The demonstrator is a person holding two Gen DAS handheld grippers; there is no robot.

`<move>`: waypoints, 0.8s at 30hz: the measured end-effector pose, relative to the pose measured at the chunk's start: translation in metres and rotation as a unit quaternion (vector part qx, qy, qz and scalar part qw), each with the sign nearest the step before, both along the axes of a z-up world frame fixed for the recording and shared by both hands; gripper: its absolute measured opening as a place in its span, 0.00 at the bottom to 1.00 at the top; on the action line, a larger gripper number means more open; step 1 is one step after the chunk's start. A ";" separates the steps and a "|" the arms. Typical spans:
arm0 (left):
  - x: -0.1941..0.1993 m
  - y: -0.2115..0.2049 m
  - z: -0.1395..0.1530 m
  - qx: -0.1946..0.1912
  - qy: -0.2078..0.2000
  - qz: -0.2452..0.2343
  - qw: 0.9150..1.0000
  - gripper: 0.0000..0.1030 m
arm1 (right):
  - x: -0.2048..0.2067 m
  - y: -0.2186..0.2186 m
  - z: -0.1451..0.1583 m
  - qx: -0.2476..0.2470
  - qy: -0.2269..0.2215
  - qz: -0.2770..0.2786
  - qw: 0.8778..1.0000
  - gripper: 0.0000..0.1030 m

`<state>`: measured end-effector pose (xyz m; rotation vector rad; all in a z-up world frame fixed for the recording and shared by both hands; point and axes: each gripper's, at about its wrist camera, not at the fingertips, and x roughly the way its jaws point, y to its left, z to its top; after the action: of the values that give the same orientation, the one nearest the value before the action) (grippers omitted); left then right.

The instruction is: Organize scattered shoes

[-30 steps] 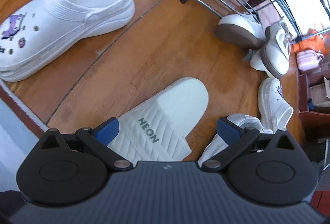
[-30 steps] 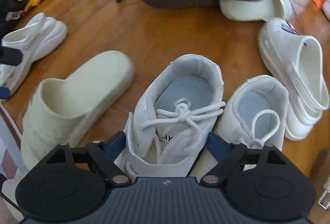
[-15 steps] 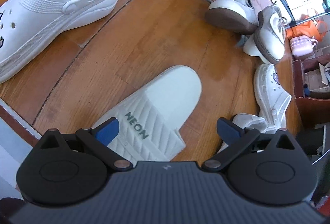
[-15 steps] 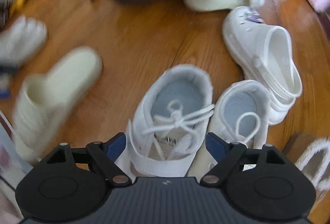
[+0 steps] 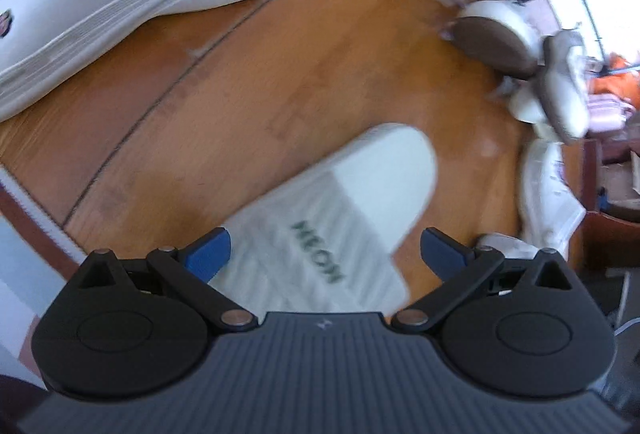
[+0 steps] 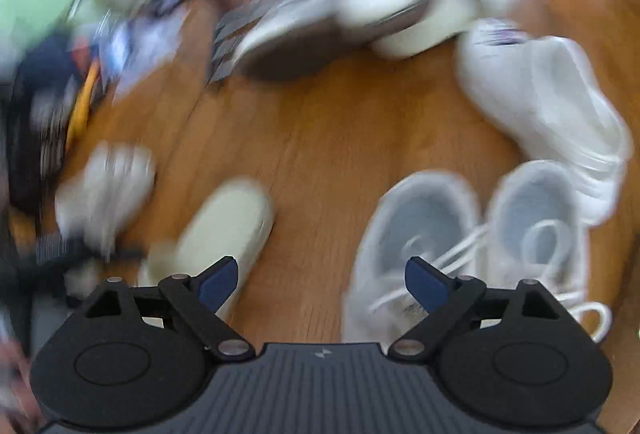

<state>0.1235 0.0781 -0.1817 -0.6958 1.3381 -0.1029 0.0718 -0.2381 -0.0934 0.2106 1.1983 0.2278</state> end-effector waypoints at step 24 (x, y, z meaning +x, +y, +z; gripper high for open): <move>-0.012 -0.053 0.068 0.065 -0.111 -0.066 0.990 1.00 | -0.008 -0.098 0.005 0.052 -0.060 -0.238 0.968 0.89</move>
<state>0.1119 0.0251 -0.1141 -0.4708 1.1647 -0.1909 0.0635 -0.3366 -0.0887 0.5607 0.9839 -0.1177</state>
